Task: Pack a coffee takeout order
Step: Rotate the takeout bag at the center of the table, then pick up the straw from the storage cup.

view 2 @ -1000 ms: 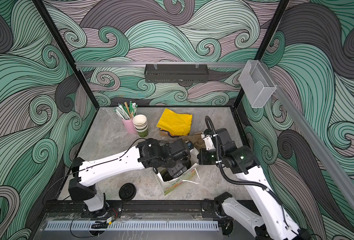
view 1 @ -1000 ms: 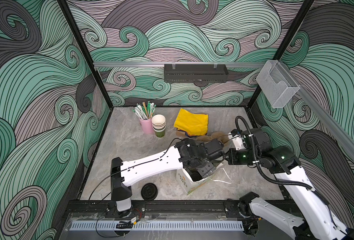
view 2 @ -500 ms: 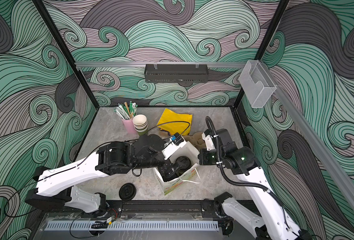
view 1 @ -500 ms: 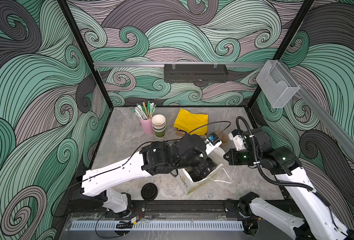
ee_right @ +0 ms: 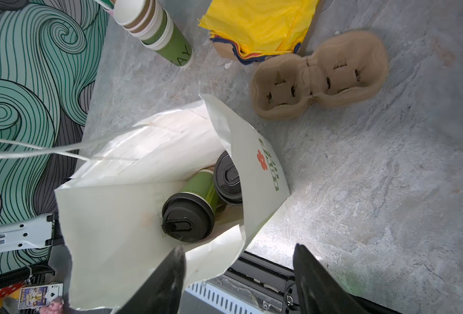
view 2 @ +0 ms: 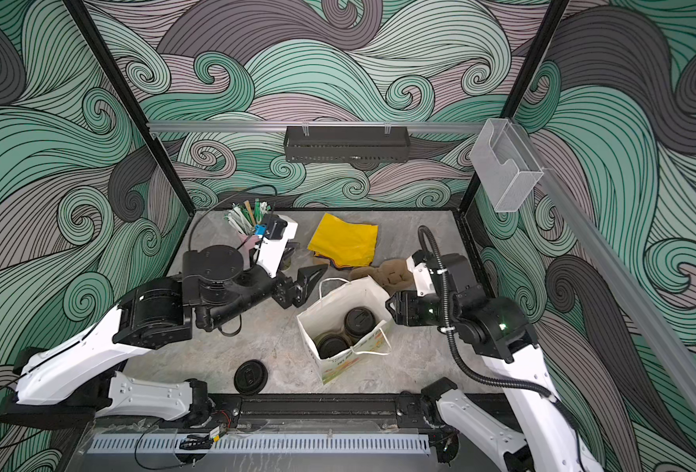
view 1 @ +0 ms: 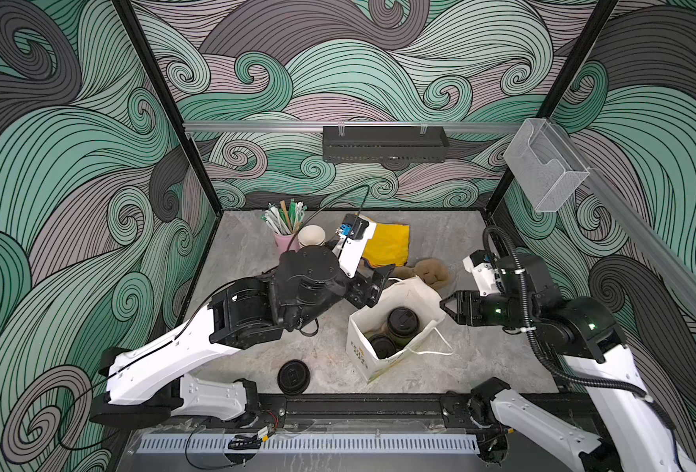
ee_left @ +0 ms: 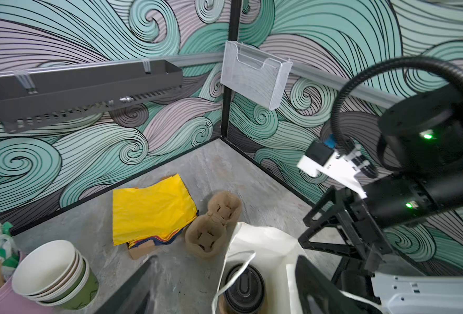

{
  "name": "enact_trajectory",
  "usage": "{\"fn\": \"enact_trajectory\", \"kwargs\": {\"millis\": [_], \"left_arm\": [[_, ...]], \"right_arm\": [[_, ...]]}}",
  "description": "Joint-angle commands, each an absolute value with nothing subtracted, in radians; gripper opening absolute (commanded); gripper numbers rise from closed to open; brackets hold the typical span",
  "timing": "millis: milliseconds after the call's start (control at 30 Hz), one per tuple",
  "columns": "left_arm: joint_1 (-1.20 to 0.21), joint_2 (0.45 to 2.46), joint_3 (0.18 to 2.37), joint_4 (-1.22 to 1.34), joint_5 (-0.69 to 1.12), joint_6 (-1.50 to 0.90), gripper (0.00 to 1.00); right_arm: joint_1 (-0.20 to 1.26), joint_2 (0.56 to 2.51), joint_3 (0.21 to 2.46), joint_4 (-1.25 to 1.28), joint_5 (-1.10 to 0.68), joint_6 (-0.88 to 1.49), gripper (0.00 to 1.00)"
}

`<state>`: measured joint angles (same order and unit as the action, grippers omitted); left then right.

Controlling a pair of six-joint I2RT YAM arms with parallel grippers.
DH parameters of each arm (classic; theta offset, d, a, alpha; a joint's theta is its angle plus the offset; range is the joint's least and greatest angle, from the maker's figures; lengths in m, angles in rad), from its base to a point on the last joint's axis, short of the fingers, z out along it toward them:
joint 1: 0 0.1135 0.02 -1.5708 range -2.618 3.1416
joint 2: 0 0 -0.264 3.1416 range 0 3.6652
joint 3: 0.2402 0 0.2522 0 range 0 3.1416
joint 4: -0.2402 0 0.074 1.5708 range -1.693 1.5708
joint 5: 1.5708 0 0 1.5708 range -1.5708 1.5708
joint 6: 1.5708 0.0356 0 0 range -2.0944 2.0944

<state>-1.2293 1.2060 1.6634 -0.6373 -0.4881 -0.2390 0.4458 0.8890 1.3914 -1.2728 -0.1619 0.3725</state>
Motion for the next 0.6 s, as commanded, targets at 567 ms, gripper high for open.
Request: {"fn": "enact_trajectory", "kwargs": {"millis": [567], "left_arm": [[-0.547, 1.375, 1.769, -1.207, -0.364, -0.477, 0.71]], "right_arm": [[0.450, 0.946, 1.517, -1.212, 0.132, 0.370, 0.69]]}}
